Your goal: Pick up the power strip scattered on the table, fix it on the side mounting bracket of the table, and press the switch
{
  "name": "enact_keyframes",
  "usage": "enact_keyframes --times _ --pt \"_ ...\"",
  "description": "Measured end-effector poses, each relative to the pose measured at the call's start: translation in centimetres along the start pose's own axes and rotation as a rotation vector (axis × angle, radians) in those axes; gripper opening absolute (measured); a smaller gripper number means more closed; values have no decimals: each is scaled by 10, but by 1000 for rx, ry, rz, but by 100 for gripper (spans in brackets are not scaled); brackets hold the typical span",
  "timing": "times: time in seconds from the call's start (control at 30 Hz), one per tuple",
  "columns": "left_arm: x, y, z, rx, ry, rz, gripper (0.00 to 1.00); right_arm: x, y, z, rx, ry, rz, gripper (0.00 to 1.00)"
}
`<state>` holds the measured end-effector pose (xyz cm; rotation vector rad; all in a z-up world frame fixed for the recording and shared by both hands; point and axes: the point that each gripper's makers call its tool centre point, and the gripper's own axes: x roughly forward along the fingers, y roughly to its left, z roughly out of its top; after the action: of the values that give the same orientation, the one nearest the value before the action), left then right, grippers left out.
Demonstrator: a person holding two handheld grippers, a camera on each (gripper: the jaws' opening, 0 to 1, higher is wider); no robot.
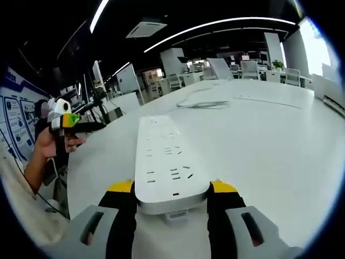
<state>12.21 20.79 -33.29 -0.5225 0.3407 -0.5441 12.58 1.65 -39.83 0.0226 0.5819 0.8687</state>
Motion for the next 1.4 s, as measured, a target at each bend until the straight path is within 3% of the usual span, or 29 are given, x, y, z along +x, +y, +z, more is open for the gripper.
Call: enact_keyframes --times 0.37,0.5,0.67,0.77,1.17,1.4 --pt "20 -12 -7 -114 30 -36 75 0 1 0 21 2 2 47" --pt "29 -14 -11 -207 41 -57 73 0 1 0 23 -2 0 47" --pt "33 -12 -12 -422 37 -80 69 0 1 0 21 -2 -1 47" --pt "34 -11 -8 -505 12 -102 71 0 1 0 20 -1 -3 47" --pt "51 -14 -7 -666 5 -132 71 1 1 0 24 -3 -5 47" --pt "64 -18 -8 -716 8 -133 71 1 0 0 22 -4 -5 47"
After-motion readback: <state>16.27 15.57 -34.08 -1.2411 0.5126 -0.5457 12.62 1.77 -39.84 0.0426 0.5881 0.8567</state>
